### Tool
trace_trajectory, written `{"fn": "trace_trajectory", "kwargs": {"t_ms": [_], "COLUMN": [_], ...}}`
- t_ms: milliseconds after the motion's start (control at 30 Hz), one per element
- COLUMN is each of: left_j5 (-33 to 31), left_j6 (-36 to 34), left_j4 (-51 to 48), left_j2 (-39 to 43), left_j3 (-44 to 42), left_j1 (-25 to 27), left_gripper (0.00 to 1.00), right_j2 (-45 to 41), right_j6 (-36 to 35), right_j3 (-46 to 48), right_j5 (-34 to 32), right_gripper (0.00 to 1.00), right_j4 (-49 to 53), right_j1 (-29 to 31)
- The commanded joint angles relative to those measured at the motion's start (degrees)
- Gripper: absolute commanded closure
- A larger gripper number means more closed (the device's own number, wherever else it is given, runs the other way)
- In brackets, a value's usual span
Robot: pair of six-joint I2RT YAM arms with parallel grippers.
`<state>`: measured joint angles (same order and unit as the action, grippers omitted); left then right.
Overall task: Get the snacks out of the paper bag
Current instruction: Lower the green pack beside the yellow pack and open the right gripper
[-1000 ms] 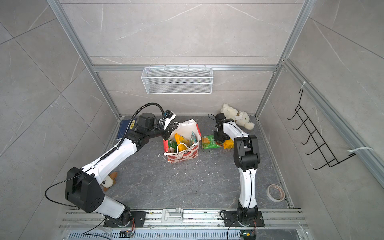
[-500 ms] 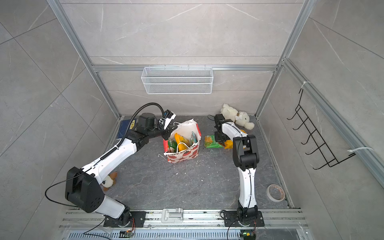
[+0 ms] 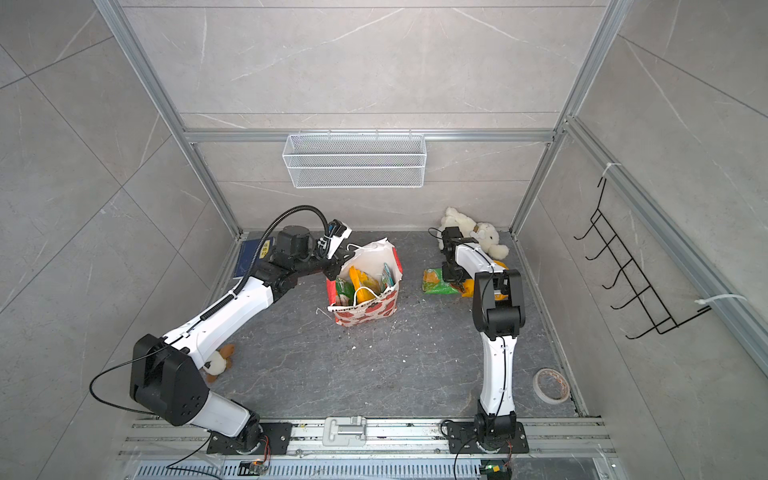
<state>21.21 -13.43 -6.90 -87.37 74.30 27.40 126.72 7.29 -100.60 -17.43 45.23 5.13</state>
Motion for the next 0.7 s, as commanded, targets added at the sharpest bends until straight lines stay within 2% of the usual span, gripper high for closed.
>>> {"fn": "trace_trajectory", "kwargs": {"t_ms": [0,100,233,400,600,667], "left_j5": [2.96,2.93,3.53,3.51,3.4,3.4], "left_j6": [0.62,0.38,1.03,0.74,0.51,0.41], "left_j4": [4.03,3.82,4.1,3.53,3.2,3.46], "left_j2": [3.17,3.2,3.13,3.86,3.79,3.78], "left_j3": [0.39,0.43,0.47,0.36,0.55,0.41], "left_j1": [0.55,0.55,0.49,0.55,0.54,0.55], "left_gripper": [1.0,1.0,1.0,1.0,1.0,1.0], "right_j2": [0.17,-1.31,-3.35,-3.49,-3.47,-3.55], "right_j6": [-0.88,0.53,3.37,3.77,0.63,0.5], "right_j3": [-0.03,0.44,1.95,1.43,-1.12,-1.53], "right_j5": [-0.6,4.35,6.22,4.08,2.72,0.99], "right_gripper": [1.0,1.0,1.0,0.97,1.0,0.97], "right_j4": [1.65,1.12,-0.17,0.32,1.66,1.7], "right_j1": [-0.09,0.04,0.19,0.16,0.24,0.19]}}
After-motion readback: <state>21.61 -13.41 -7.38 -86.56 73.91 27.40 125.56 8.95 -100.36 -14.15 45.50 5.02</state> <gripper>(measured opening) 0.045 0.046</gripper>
